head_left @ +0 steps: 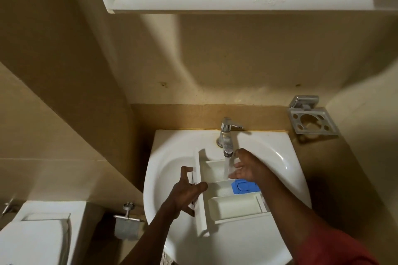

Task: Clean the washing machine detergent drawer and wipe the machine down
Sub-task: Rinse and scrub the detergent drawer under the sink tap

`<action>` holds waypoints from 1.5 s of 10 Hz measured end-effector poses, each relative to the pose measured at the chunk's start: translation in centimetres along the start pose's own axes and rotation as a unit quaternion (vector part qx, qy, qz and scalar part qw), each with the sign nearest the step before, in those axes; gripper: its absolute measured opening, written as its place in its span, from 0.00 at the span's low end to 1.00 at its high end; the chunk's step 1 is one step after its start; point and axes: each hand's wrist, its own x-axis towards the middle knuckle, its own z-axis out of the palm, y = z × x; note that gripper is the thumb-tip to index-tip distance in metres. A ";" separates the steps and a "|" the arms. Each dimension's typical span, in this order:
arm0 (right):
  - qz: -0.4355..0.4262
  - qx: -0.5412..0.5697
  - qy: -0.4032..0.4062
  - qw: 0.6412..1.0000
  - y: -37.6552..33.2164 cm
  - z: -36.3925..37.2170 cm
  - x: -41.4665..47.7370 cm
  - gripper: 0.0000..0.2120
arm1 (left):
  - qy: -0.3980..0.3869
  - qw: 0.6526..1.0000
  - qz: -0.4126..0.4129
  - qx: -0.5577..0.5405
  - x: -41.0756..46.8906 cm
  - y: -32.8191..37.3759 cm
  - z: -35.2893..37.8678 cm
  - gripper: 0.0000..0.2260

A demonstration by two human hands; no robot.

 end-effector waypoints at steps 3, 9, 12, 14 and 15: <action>-0.042 0.047 0.075 0.995 2.3 3.4 -0.3 0.20 | 0.008 0.999 0.005 0.051 0.2 0.7 0.7 0.27; -0.116 -0.269 0.069 0.953 3.0 5.7 -2.3 0.16 | 0.030 0.998 0.038 0.028 -0.4 0.4 1.4 0.24; -0.154 -0.746 -0.131 0.635 -0.3 -1.8 -3.7 0.22 | 0.022 0.999 0.035 -0.016 -0.6 -0.5 -0.3 0.24; -0.270 -0.577 0.019 0.770 0.4 -2.5 -3.2 0.29 | 0.011 0.999 0.016 -0.047 -1.3 -0.5 -0.8 0.30; -0.325 -0.364 0.145 0.860 2.0 -4.2 -2.5 0.16 | -0.006 0.998 0.011 -0.069 -1.6 -0.6 -1.4 0.34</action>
